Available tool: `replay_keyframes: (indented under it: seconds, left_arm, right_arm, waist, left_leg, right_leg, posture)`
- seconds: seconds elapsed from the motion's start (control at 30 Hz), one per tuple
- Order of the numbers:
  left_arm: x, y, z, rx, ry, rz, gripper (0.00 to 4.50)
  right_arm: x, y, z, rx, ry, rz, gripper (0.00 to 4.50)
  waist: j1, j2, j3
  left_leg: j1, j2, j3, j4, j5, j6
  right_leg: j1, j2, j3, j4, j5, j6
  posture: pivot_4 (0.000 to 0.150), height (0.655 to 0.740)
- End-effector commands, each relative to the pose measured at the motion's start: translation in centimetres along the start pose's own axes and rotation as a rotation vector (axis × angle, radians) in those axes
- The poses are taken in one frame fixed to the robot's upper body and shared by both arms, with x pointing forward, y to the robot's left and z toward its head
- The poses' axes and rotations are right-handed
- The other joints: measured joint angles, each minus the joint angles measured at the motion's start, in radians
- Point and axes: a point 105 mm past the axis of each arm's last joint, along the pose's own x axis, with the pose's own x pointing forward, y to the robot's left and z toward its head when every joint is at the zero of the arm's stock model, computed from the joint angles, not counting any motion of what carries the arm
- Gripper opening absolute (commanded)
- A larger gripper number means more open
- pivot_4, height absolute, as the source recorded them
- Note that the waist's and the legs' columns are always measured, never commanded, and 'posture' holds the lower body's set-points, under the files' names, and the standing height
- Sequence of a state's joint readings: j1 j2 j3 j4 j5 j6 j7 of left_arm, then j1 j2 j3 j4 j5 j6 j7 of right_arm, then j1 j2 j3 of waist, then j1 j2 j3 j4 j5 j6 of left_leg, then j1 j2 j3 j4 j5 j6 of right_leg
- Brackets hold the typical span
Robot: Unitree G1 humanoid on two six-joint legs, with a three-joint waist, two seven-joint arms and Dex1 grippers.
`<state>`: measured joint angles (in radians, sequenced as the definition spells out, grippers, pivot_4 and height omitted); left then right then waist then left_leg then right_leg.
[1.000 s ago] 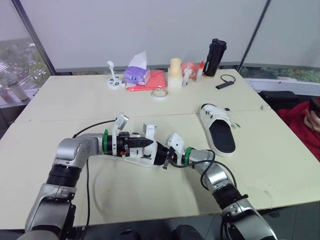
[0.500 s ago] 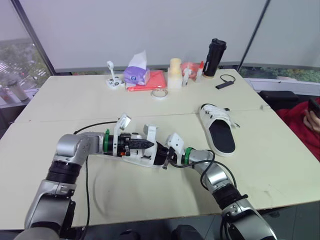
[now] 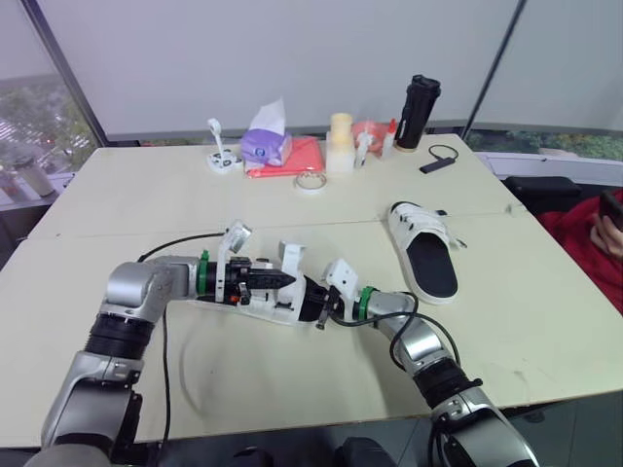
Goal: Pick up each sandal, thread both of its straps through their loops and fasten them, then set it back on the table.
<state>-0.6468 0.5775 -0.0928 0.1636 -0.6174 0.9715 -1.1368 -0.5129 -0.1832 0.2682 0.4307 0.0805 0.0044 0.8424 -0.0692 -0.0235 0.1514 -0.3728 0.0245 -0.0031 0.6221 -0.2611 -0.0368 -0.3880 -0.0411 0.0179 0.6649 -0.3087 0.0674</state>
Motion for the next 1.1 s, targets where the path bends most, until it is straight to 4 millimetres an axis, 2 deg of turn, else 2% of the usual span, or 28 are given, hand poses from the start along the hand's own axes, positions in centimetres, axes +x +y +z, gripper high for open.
replay_keyframes:
  seconds: [0.03,0.17,0.33,0.4,0.47,0.6,0.73,0.9,1.1]
  left_arm:
    - [-0.1,-0.1,0.0,0.027,0.000,0.002,1.42]
    - [-0.3,-0.4,0.5,0.016,-0.025,-0.007,3.36]
    - [-0.4,-0.6,0.0,0.029,0.000,-0.006,3.36]
    - [-0.3,-0.6,-0.4,0.034,0.018,-0.009,2.81]
    - [-0.1,-0.7,-0.6,0.034,0.019,-0.011,2.03]
    - [0.1,-0.7,-0.3,0.039,0.010,-0.009,0.04]
    - [0.3,-0.8,0.1,0.034,-0.007,-0.016,0.04]
    - [0.3,-1.7,2.2,-0.039,-0.088,-0.069,0.04]
    - [-0.5,-1.1,1.4,-0.108,-0.059,-0.052,0.04]
  right_arm:
    - [0.0,1.8,-4.2,0.074,0.154,0.040,0.00]
    - [0.1,1.9,-4.2,0.074,0.154,0.045,0.00]
    - [0.1,1.9,-4.2,0.073,0.154,0.047,0.00]
    - [0.2,1.8,-4.2,0.072,0.154,0.048,0.00]
    - [0.2,1.8,-4.1,0.072,0.153,0.047,0.00]
    - [0.1,1.8,-4.2,0.072,0.154,0.046,0.00]
    - [0.0,1.8,-4.3,0.072,0.156,0.045,0.00]
    - [0.0,1.9,-4.3,0.074,0.156,0.045,0.00]
    - [0.1,1.9,-4.3,0.076,0.154,0.042,0.00]
  waist:
    - [0.000,0.000,0.000]
    - [0.001,0.000,0.000]
    - [0.000,0.000,0.000]
    - [0.000,0.000,0.000]
    - [0.000,0.000,0.000]
    - [0.000,0.000,0.000]
    - [0.000,0.000,0.000]
    - [0.000,-0.001,0.000]
    - [-0.001,0.000,0.000]
  left_leg:
    - [0.000,0.000,0.000,0.000,0.000,0.000]
    - [0.000,0.000,0.000,0.000,0.000,0.000]
    - [0.000,0.000,0.000,0.000,0.000,0.000]
    - [0.000,0.000,0.000,0.000,0.000,0.000]
    - [0.000,0.000,0.000,0.000,0.000,0.000]
    - [0.000,0.000,0.000,0.000,0.000,0.000]
    - [0.000,0.000,0.000,0.000,0.000,0.000]
    - [0.000,0.000,0.000,0.000,0.000,0.000]
    - [0.000,0.000,0.000,-0.001,0.000,0.000]
  right_leg:
    - [0.000,0.000,0.000,0.000,0.000,0.000]
    - [0.000,0.000,0.000,0.000,0.000,0.000]
    - [0.000,0.000,0.000,0.000,0.000,0.000]
    - [0.000,0.000,0.000,0.000,0.000,0.000]
    - [0.000,0.000,0.000,0.000,0.000,0.000]
    - [0.000,0.000,0.000,0.000,0.000,0.000]
    - [0.000,0.000,0.000,0.000,0.000,0.000]
    - [0.000,0.000,0.000,0.000,0.000,0.000]
    - [-0.001,0.001,0.000,0.000,0.000,0.000]
  posture:
    - [0.150,0.7400]
    - [0.150,0.7400]
    - [0.150,0.7400]
    - [0.150,0.7400]
    - [0.150,0.7400]
    - [0.150,0.7400]
    - [0.150,0.7400]
    - [0.150,0.7400]
    - [0.150,0.7400]
